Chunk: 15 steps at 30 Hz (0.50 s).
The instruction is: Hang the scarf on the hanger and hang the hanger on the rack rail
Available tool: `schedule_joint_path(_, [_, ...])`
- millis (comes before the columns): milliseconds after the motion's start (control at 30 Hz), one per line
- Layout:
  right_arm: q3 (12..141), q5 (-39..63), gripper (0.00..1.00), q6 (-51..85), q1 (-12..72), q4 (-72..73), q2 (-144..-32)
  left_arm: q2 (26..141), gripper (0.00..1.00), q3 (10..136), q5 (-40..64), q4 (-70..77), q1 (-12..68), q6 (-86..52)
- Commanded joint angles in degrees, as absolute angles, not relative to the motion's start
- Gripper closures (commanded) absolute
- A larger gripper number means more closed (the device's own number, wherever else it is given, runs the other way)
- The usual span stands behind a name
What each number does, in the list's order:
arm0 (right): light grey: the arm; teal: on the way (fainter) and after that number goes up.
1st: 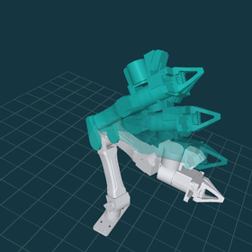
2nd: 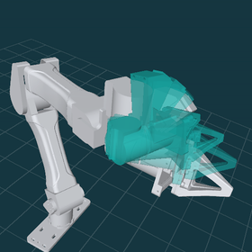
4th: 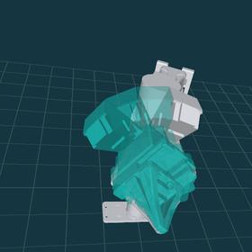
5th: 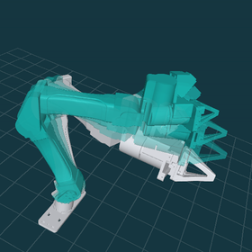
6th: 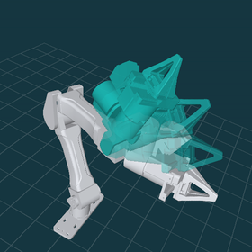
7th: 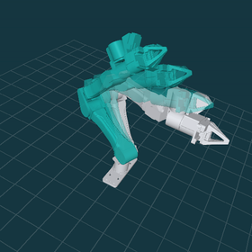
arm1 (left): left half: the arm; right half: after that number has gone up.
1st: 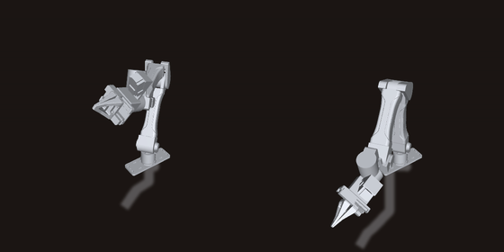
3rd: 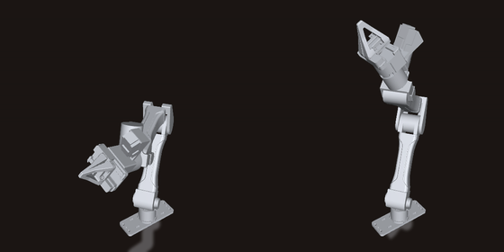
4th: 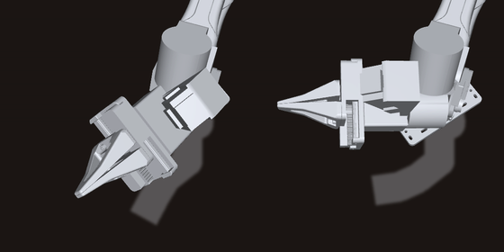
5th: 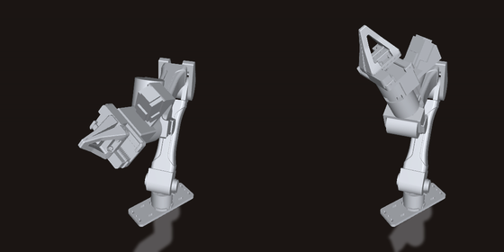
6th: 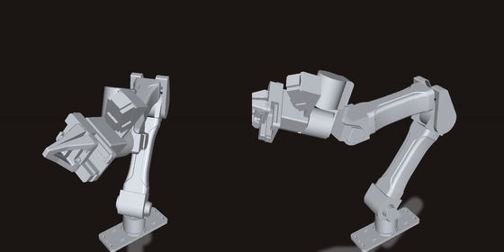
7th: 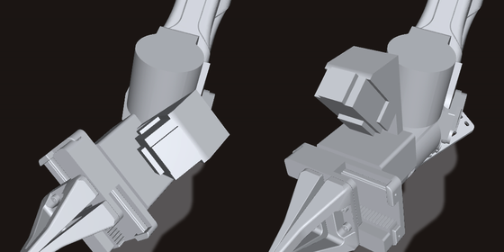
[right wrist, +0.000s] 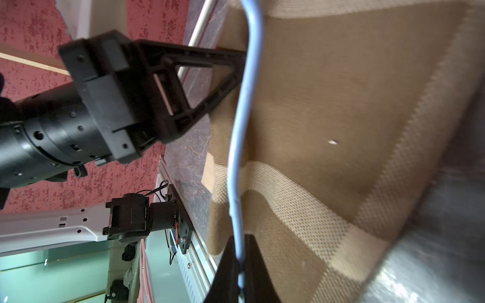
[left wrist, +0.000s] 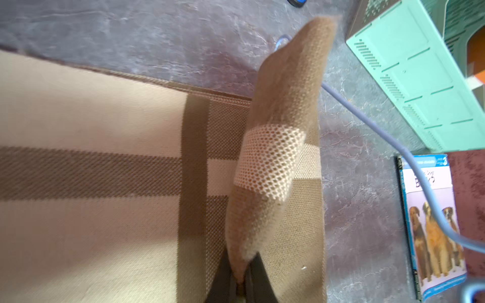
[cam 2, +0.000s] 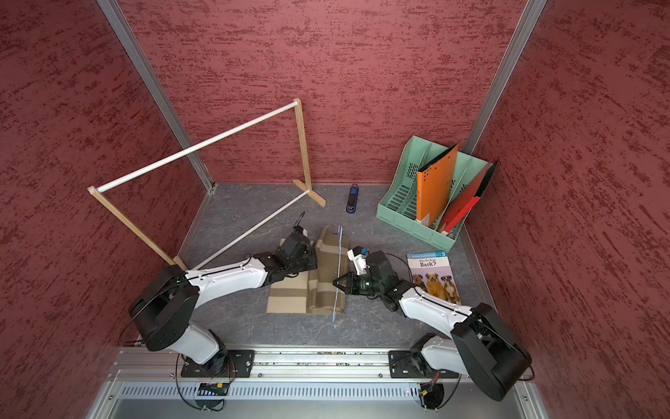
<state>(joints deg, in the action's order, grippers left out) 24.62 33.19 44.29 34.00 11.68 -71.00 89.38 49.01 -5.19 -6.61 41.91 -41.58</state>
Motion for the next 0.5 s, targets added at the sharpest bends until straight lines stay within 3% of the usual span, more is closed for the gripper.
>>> schedule_joint_path(0, [23.2, 31.4, 1.0, 45.7, 33.0, 3.6, -71.3, 87.4, 1.0, 47.2, -5.9, -8.1, 40.9, -42.9])
schedule_joint_path(467, [26.0, 33.3, 1.0, 41.4, 32.7, -1.1, -73.6, 83.2, 1.0, 44.4, -5.5, -11.9, 36.0, -41.9])
